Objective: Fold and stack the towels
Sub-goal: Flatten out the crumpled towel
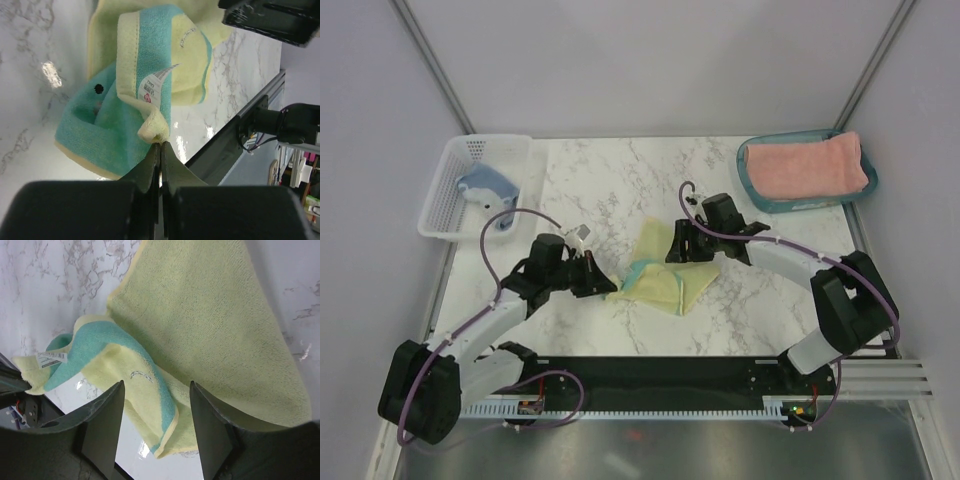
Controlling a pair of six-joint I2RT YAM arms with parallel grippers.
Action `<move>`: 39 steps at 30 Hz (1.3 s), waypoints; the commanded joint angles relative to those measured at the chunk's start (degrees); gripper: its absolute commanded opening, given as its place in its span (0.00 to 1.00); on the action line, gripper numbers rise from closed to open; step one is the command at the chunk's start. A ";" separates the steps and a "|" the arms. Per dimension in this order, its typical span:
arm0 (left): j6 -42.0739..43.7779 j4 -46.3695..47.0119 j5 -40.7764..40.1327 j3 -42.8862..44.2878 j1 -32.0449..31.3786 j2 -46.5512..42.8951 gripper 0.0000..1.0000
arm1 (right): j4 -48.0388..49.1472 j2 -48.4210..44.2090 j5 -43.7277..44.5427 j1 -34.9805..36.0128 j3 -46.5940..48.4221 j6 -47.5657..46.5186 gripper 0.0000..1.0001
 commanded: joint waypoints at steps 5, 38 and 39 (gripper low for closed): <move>-2.11 0.83 4.92 -4.21 -4.62 -5.29 0.02 | 5.01 5.88 -10.96 0.21 1.47 -2.42 0.60; 1.49 -17.54 -29.54 29.64 -8.06 5.61 0.02 | -7.30 -14.59 7.41 0.65 12.04 -9.99 0.00; 0.27 -17.54 -29.01 27.71 -8.06 5.17 0.02 | -7.21 -16.25 5.49 0.82 9.58 -9.20 0.00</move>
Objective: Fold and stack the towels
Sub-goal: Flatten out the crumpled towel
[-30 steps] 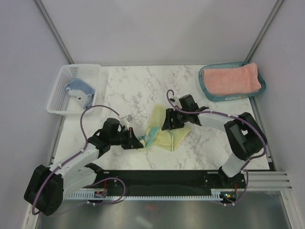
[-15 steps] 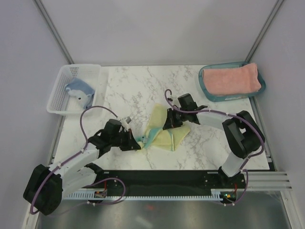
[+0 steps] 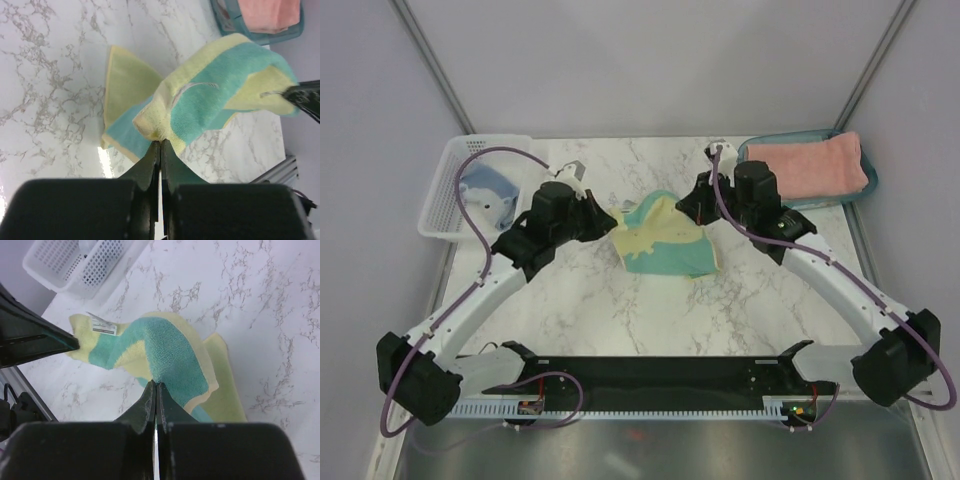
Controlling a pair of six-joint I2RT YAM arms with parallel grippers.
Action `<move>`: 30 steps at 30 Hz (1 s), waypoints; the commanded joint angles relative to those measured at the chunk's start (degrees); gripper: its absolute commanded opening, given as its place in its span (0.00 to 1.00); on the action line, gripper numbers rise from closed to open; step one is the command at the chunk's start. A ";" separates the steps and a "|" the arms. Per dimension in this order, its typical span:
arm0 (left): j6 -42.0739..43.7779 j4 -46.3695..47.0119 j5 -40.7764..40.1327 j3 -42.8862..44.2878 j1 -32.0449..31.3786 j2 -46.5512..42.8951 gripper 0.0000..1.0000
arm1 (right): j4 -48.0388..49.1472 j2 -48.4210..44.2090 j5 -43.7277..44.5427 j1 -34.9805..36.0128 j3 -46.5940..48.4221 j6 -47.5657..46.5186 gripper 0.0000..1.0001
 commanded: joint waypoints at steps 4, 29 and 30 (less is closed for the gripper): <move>-2.00 -1.61 -1.79 -17.58 -0.48 -3.87 0.02 | 3.15 -5.72 -2.39 6.47 -24.12 5.74 0.01; -3.67 -0.10 -0.74 -32.22 -0.57 -8.01 0.02 | -0.35 6.06 0.23 11.33 -25.32 4.51 0.45; -3.76 -0.19 -0.74 -32.13 -0.57 -8.10 0.02 | -0.52 5.88 2.06 11.33 -26.02 6.87 0.50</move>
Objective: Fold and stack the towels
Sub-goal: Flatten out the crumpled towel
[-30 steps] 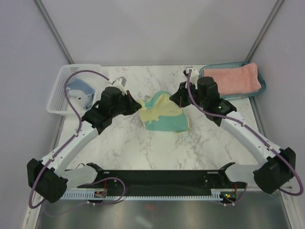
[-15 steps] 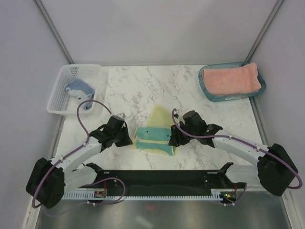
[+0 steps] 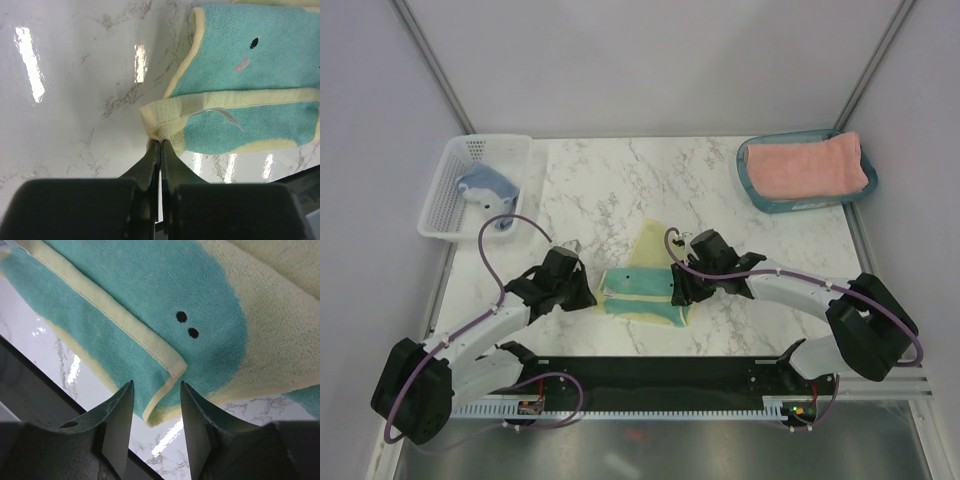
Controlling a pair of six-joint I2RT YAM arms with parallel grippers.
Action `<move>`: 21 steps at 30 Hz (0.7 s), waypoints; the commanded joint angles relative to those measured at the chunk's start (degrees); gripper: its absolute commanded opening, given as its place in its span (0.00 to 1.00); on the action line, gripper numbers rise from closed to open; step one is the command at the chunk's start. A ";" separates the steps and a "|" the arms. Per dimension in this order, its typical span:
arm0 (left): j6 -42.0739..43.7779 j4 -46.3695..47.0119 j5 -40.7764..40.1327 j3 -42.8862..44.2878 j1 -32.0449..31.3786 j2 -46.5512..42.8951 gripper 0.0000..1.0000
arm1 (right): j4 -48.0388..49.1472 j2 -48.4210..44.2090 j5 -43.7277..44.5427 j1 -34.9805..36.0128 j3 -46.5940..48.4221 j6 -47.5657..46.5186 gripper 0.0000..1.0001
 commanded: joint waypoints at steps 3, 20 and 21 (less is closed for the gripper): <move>-2.39 1.45 0.82 -0.24 -0.15 -1.13 0.02 | 1.42 -1.38 2.96 -0.10 -2.69 5.74 0.51; -3.71 3.21 2.40 -2.44 -0.15 -2.01 0.02 | 8.37 3.35 4.36 -0.10 -4.01 9.79 0.41; -3.71 3.38 2.58 -2.44 -0.15 -1.92 0.02 | 8.37 3.88 4.36 -0.10 -4.01 10.05 0.41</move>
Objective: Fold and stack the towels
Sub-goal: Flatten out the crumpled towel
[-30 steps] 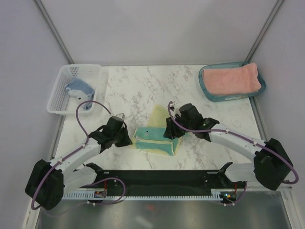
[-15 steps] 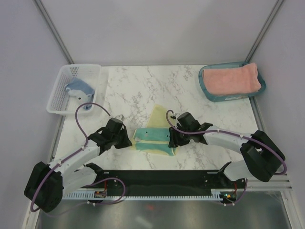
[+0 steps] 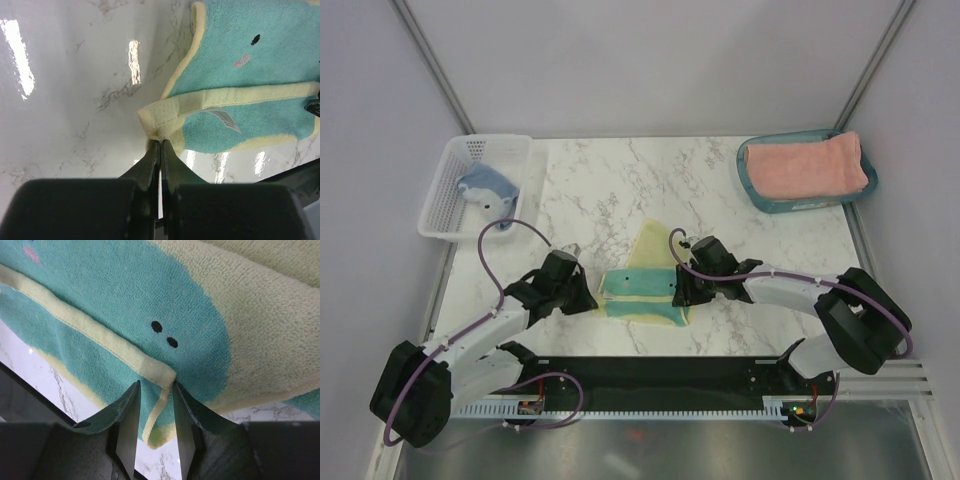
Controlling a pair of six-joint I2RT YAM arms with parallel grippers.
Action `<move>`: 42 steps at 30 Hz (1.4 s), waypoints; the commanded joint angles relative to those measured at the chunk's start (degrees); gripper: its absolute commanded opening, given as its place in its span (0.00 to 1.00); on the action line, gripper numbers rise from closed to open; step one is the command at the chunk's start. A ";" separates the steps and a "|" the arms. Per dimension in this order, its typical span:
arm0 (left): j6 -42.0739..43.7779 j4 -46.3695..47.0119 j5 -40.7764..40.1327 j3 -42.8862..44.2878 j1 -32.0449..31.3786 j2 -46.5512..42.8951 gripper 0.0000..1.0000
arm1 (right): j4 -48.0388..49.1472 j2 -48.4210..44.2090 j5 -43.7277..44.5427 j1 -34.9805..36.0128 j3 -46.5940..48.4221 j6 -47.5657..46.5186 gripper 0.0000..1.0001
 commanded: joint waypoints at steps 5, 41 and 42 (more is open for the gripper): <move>-1.96 3.69 1.92 -0.50 -0.15 0.14 0.08 | 2.78 1.90 1.13 -0.19 0.60 0.81 0.26; 5.95 14.60 0.52 2.05 -0.06 9.63 0.44 | -2.67 -6.71 2.89 -0.28 -1.86 -2.71 0.00; 5.78 14.07 0.52 2.05 -0.06 9.72 0.43 | -2.75 -6.80 2.97 -0.28 -1.86 -2.71 0.00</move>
